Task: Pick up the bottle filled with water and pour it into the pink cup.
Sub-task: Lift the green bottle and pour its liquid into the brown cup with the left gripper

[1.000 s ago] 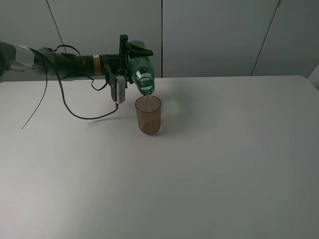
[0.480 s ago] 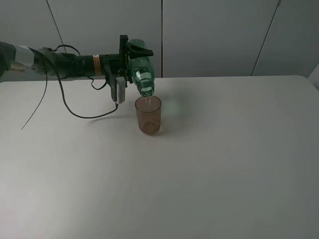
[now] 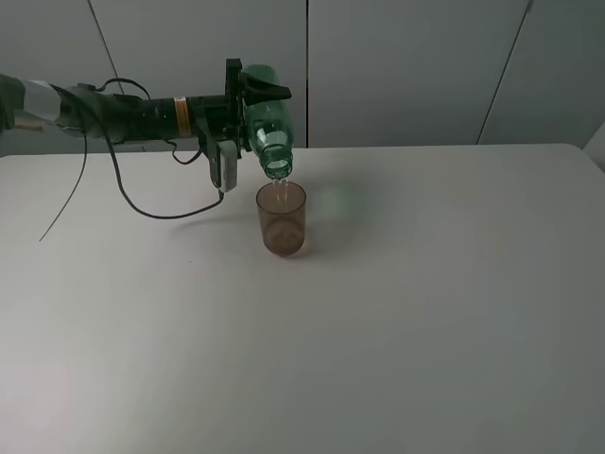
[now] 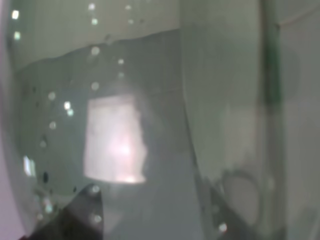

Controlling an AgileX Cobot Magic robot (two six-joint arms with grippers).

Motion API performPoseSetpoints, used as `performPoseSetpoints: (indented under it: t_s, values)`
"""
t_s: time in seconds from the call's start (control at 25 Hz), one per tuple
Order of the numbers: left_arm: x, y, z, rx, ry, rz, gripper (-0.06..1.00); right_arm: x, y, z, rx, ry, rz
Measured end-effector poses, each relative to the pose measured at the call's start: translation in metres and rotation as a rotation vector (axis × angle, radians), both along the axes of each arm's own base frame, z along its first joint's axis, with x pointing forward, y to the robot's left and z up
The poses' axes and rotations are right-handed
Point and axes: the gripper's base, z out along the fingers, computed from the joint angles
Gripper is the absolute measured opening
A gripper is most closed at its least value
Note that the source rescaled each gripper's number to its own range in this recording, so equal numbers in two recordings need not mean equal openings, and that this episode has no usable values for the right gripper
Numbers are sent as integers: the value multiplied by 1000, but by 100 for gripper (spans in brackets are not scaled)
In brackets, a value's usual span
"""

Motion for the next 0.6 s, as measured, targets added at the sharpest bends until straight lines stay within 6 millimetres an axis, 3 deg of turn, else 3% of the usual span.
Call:
performPoseSetpoints:
  t_s: [0.6]
  values:
    - [3, -3, 9, 9, -75, 2, 0, 0, 0, 0, 0, 0, 0]
